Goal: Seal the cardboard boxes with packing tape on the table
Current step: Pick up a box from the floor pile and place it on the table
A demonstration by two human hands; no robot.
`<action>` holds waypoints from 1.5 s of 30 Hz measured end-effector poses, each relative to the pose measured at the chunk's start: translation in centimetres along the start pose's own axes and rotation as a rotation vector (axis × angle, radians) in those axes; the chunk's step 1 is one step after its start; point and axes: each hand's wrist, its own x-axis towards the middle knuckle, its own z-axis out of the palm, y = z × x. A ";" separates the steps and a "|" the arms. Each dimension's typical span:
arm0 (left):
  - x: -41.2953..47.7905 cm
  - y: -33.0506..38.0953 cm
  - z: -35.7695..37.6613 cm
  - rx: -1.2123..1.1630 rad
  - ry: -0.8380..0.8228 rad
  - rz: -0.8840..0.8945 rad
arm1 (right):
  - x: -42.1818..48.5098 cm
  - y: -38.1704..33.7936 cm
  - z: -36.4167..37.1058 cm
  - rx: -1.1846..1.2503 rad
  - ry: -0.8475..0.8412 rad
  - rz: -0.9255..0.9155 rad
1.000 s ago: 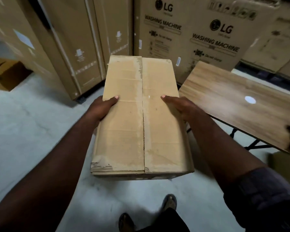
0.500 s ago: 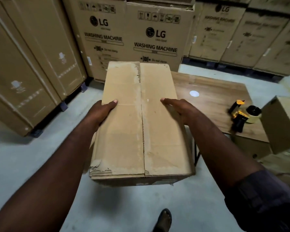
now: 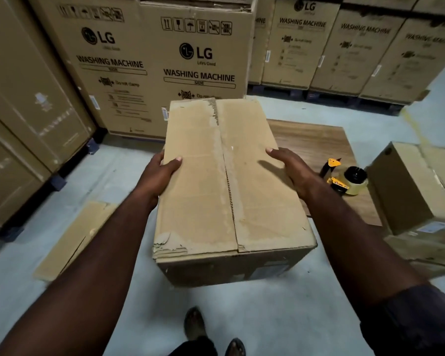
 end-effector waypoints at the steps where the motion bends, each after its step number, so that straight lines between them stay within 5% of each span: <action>1: 0.7 0.2 0.7 -0.004 -0.029 0.005 | 0.7 0.4 -0.4 0.014 0.007 0.007; 10: 10.8 1.7 6.3 -0.025 -0.163 0.050 | 8.9 0.6 -2.8 0.035 0.155 -0.024; 15: 16.6 2.2 9.6 0.022 -0.220 0.080 | 13.0 0.5 -4.8 -0.158 0.241 -0.076; 24: 23.3 1.3 14.4 0.397 -0.199 0.144 | 17.5 2.8 -7.4 -0.334 0.478 -0.021; 29: 22.1 1.6 17.1 0.782 -0.061 0.244 | 18.9 2.4 -6.8 -0.764 0.532 -0.326; 32: 17.4 -0.4 17.7 1.071 -0.144 0.344 | 18.4 2.1 -6.1 -1.038 0.351 -0.528; 36: 8.4 -3.3 16.4 1.128 -0.115 0.429 | 16.6 3.0 -7.2 -1.186 -0.013 -0.426; 45: 7.4 -4.6 14.4 1.103 -0.085 0.484 | 16.7 3.8 -5.9 -1.193 0.085 -0.386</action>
